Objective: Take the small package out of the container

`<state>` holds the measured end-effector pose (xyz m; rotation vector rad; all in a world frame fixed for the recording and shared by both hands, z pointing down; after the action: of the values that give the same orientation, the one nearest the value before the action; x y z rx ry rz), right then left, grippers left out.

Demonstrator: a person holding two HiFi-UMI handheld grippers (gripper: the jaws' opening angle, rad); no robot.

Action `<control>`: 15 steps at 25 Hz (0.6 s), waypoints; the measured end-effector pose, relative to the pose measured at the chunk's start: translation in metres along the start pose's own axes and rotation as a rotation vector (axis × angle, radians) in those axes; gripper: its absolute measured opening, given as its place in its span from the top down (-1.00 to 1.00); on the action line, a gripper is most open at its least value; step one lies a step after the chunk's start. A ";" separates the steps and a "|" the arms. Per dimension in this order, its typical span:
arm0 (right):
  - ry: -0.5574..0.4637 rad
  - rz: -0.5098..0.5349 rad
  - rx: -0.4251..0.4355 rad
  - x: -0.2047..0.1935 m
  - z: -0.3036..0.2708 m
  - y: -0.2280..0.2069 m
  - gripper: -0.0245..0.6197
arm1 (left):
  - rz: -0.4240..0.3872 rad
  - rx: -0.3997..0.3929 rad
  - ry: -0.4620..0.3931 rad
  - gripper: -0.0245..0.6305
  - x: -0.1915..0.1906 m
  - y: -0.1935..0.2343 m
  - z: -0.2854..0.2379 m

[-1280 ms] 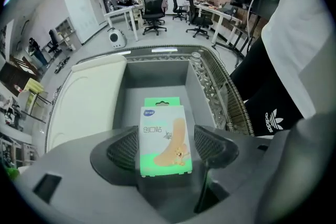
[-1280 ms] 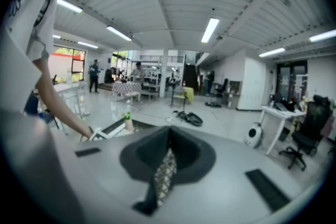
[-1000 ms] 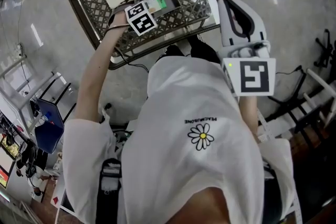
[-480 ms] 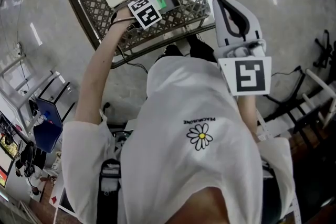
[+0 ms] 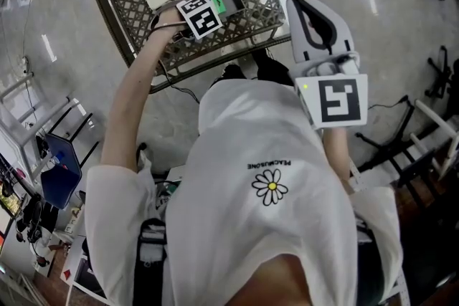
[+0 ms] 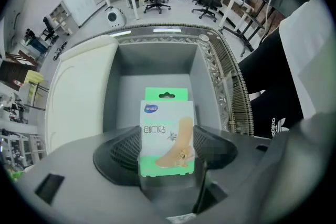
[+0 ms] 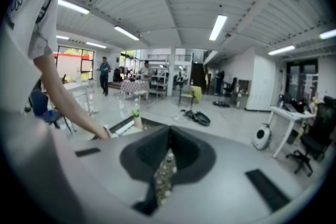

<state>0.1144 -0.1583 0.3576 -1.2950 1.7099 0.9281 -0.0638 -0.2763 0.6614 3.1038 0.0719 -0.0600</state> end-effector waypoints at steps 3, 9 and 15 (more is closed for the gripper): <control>-0.019 0.007 0.013 0.003 -0.002 0.001 0.83 | 0.006 0.026 -0.033 -0.06 0.002 -0.001 0.019; -0.064 0.037 0.041 0.017 0.001 0.004 0.83 | 0.052 0.152 -0.189 -0.06 0.020 -0.002 0.103; -0.130 0.068 0.081 0.041 -0.012 0.003 0.83 | 0.138 0.309 -0.349 -0.06 0.029 0.009 0.193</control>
<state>0.1025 -0.1842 0.3263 -1.1055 1.6813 0.9517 -0.0414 -0.2907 0.4674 3.3321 -0.1788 -0.6645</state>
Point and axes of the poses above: the fingertips, and each gripper's own axes: z backward along the fingers, y to its left, x out of its top, the point moved 8 cm from there along z, backward along the fingers, and after that the axes turned 3 degrees about y, right-handed, at the moved point
